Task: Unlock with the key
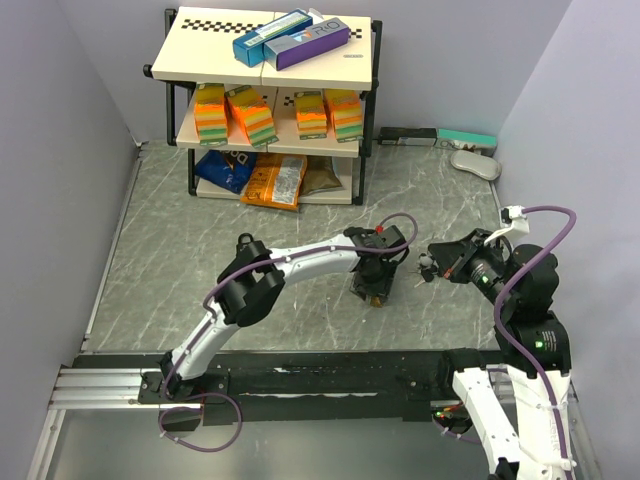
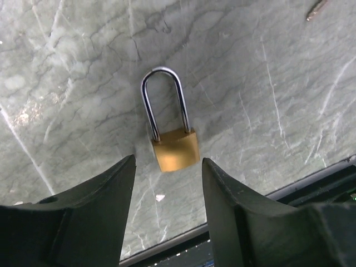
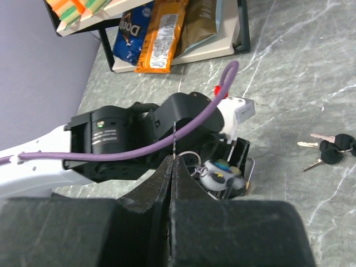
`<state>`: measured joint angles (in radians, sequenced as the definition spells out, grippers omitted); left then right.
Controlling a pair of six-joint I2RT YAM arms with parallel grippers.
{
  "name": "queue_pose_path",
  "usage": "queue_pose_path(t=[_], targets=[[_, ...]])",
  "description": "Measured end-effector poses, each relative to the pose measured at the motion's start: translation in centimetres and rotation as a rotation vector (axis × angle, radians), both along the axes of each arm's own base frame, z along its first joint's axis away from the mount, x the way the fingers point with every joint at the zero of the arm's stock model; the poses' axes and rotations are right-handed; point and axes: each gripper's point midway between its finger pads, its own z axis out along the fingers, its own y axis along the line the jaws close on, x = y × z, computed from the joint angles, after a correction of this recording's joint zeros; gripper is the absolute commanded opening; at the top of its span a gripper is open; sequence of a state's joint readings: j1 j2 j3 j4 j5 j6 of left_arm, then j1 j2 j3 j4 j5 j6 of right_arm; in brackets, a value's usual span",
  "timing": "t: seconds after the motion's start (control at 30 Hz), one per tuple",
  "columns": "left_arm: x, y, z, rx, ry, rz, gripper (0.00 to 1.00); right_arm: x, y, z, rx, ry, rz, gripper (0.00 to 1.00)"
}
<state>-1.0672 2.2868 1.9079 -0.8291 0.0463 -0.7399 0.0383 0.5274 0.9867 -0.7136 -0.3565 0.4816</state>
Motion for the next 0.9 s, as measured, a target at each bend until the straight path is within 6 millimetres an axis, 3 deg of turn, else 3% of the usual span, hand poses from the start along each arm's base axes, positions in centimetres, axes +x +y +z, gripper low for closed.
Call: queue_pose_path(t=[0.67,0.83,0.9], targets=[[-0.2,-1.2,-0.9,0.046,-0.044,-0.067,0.52,0.1,0.7,-0.5,0.031,0.015,0.031,0.00],[-0.2,-1.0,-1.1,0.090,-0.088,-0.099,0.39,0.0,0.7,-0.5,0.033,0.014,0.030,0.00],[-0.2,-0.8,-1.2,0.104,-0.098,-0.107,0.25,0.0,0.7,-0.5,0.034,0.013,0.030,0.00]])
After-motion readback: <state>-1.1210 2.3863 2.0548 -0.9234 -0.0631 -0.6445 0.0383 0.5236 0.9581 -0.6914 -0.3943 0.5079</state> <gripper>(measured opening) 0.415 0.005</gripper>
